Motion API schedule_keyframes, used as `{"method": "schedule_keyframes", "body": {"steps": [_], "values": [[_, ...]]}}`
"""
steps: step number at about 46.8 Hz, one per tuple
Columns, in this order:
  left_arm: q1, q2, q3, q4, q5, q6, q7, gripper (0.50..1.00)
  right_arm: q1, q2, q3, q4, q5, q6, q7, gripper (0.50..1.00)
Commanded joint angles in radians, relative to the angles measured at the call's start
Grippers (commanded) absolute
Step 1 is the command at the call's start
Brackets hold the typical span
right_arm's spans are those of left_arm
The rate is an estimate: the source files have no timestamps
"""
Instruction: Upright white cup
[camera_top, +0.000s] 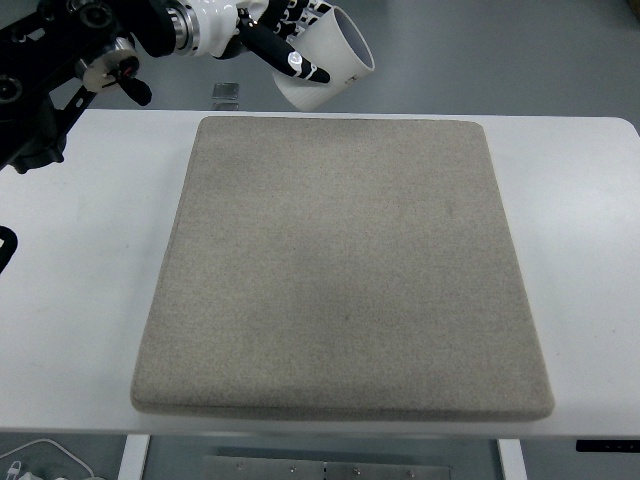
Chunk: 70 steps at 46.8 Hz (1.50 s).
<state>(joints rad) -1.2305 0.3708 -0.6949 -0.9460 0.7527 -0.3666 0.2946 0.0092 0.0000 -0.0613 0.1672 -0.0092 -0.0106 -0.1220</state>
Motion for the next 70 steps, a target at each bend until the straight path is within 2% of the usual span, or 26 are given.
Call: {"method": "schedule_keyframes", "body": {"steps": [1, 7, 13, 19, 30, 42, 49, 59, 66, 70], "values": [[0.008, 0.014, -0.014, -0.001, -0.071, 0.002, 0.000, 0.500, 0.000, 0.000, 0.000, 0.000, 0.000, 0.000, -0.001, 0.930], [0.060, 0.025, -0.018, 0.001, -0.208, 0.005, -0.002, 0.500, 0.000, 0.000, 0.000, 0.000, 0.000, 0.001, -0.001, 0.930], [0.114, 0.034, -0.067, 0.006, -0.243, -0.003, -0.037, 0.500, 0.000, 0.000, 0.000, 0.000, 0.000, 0.000, 0.001, 0.930], [0.172, 0.030, -0.126, 0.036, -0.259, -0.043, -0.069, 0.500, 0.000, 0.000, 0.000, 0.000, 0.000, 0.000, 0.001, 0.930], [0.292, 0.030, -0.143, 0.046, -0.260, -0.077, -0.261, 0.500, 0.000, 0.000, 0.000, 0.000, 0.000, 0.000, 0.001, 0.930], [0.384, 0.022, -0.141, 0.088, -0.290, -0.130, -0.459, 0.500, 0.000, 0.000, 0.003, 0.000, 0.000, 0.001, -0.001, 0.930], [0.405, 0.017, -0.137, 0.147, -0.289, -0.150, -0.580, 0.500, 0.000, 0.000, 0.005, 0.000, 0.000, 0.001, 0.001, 0.930], [0.408, -0.064, -0.124, 0.298, -0.277, -0.209, -0.781, 0.500, 0.000, 0.000, 0.005, 0.000, 0.000, 0.001, 0.001, 0.930], [0.407, -0.082, -0.098, 0.325, -0.270, -0.216, -0.905, 0.500, 0.000, 0.000, 0.005, 0.000, 0.002, 0.007, 0.001, 0.930], [0.404, -0.087, -0.098, 0.325, -0.265, -0.213, -0.905, 0.500, 0.000, 0.000, 0.005, 0.000, 0.002, 0.007, 0.001, 0.930]]}}
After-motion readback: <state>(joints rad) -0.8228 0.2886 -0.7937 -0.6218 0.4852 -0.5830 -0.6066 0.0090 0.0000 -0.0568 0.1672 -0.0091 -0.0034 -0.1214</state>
